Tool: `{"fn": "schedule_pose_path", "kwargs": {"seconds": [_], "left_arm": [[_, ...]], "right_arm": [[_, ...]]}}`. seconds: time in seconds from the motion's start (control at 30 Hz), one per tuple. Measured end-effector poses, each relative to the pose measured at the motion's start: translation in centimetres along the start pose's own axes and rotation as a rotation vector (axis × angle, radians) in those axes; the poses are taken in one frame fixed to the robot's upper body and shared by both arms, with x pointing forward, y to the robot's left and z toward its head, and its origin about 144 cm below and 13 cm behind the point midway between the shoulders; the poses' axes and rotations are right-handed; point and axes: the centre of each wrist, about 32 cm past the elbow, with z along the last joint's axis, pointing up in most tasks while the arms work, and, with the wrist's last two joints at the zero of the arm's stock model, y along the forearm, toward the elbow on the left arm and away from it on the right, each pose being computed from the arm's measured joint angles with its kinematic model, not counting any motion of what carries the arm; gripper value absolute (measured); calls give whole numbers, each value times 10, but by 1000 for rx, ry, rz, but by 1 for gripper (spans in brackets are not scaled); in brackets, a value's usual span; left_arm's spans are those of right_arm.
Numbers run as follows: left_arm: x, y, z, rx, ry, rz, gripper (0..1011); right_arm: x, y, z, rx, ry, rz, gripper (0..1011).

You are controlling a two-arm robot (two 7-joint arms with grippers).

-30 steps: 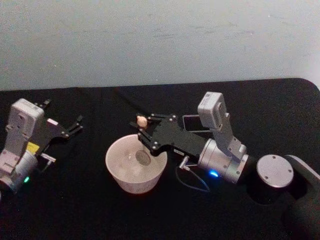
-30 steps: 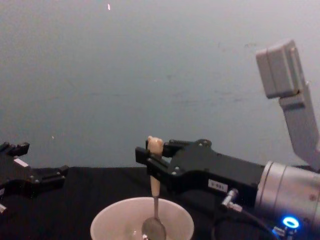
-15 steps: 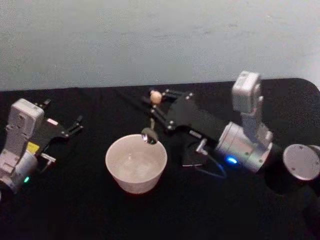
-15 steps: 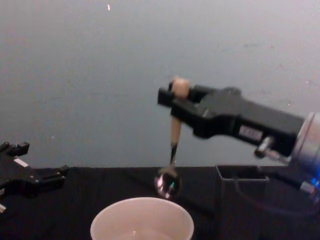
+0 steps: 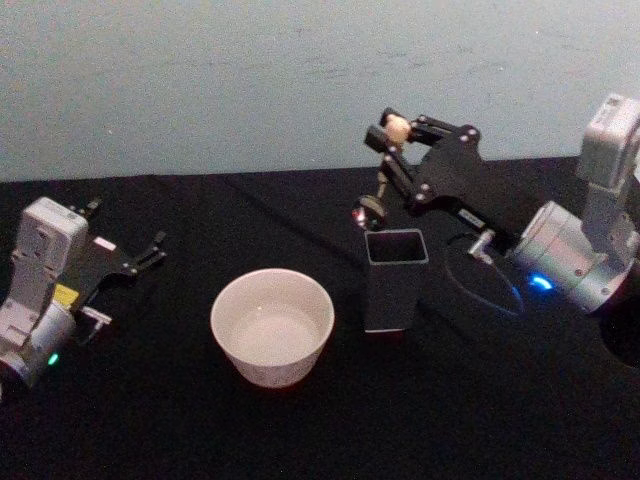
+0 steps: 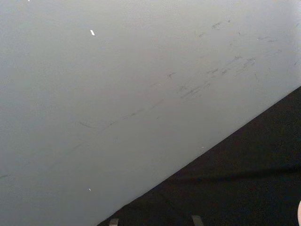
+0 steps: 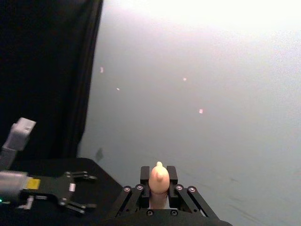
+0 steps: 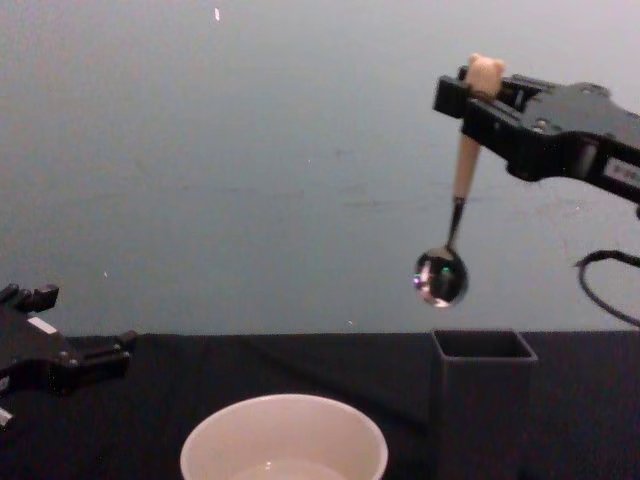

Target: Pick up the stirring spoon with one hand, stir inside the cup, then place it back in its original position.

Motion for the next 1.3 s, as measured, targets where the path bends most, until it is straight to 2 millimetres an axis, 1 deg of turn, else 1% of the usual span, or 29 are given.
{"fn": "schedule_pose_path", "kwargs": {"seconds": [0.2,0.37,0.57,0.9,1.3], "left_arm": [[0,0,0,0,0,0,1001],[0,0,0,0,0,0,1001],[0,0,0,0,0,0,1001],[0,0,0,0,0,0,1001],[0,0,0,0,0,0,1001]], "right_arm": [[7,-12,1,-22,-21,-33,210],[7,-15,-2,-44,-18,-48,210],[5,-16,-5,-58,-1,-54,210],[0,-15,-19,-111,34,-72,211],[-6,-14,-38,-186,126,-118,210]]}}
